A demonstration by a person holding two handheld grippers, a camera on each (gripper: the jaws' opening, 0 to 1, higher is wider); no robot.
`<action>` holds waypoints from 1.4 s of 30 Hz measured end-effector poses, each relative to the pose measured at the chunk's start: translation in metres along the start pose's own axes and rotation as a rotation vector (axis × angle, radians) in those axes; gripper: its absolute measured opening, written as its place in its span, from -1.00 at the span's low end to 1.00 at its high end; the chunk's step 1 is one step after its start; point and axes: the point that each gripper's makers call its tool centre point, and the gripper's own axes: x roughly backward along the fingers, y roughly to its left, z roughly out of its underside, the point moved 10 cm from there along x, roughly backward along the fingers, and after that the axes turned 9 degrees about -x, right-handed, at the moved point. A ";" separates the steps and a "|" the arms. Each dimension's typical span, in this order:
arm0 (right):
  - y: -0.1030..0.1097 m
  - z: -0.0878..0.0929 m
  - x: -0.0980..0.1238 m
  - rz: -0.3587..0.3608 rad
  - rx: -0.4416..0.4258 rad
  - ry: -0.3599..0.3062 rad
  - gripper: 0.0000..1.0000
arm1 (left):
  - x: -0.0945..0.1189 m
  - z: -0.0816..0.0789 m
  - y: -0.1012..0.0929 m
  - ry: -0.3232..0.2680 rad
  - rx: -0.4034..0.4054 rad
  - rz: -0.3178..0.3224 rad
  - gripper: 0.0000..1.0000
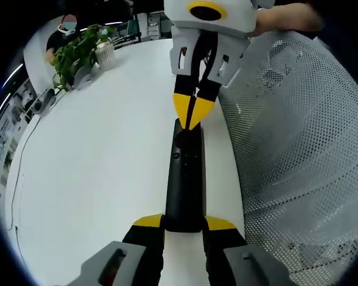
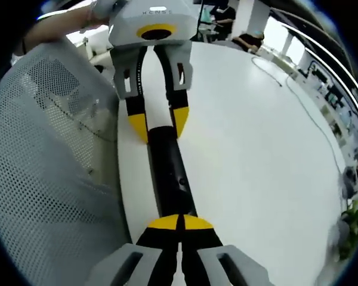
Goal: Press the specified remote control buttons in sequence, fully releasing each button before pressing the next.
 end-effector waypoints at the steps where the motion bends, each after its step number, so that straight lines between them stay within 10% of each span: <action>1: 0.001 -0.001 0.000 0.000 0.006 -0.004 -1.00 | 0.000 0.000 0.000 -0.001 0.000 0.000 -0.50; 20: 0.003 -0.005 -0.004 0.019 0.083 0.026 -1.00 | 0.000 0.000 0.000 0.000 -0.003 0.002 -0.50; 33: -0.006 -0.007 -0.005 -0.044 -0.101 -0.061 -0.91 | 0.001 0.000 0.000 -0.001 -0.003 0.001 -0.50; 42: -0.003 -0.011 -0.007 -0.056 -0.012 -0.031 -0.85 | 0.001 0.000 0.000 -0.002 -0.003 0.002 -0.50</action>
